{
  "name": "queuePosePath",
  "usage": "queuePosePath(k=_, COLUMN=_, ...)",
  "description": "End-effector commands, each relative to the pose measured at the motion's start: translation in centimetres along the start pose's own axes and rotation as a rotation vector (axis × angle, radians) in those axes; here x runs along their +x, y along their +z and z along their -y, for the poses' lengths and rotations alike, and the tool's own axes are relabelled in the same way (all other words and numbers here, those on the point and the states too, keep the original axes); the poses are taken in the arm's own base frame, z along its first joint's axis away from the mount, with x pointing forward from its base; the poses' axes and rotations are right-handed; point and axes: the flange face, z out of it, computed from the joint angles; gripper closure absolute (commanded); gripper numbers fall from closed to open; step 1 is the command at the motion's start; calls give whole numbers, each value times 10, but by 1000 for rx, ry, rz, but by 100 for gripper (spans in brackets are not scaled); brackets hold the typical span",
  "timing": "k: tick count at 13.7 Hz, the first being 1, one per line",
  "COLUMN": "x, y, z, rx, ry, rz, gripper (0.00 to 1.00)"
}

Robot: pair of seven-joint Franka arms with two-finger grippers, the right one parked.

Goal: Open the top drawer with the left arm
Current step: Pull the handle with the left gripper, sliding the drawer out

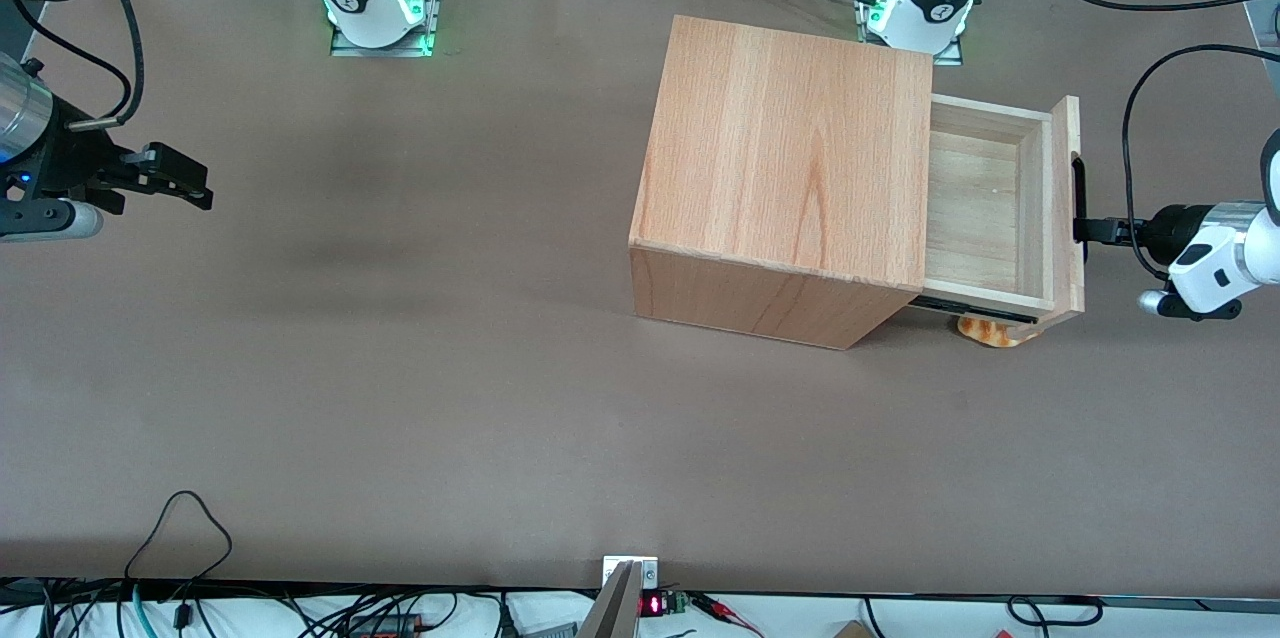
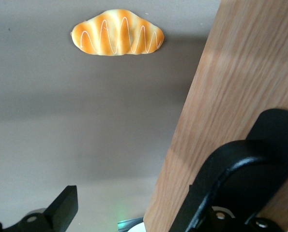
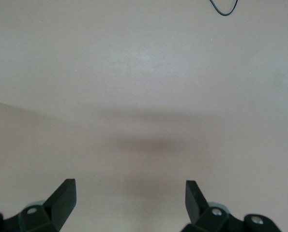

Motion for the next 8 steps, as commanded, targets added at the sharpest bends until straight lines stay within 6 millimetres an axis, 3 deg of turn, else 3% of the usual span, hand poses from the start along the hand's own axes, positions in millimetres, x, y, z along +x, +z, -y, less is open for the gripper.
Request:
queuePosePath(k=1, x=19, y=-10, z=10, rx=45, ry=-18, rz=-40, gripper=0)
queuePosePath(k=4, x=21, y=-19, z=24, rx=68, ry=-28, rz=-57, gripper=0)
queuePosePath(k=8, x=20, y=-18, z=38, rx=57, ry=-44, rz=-57, gripper=0)
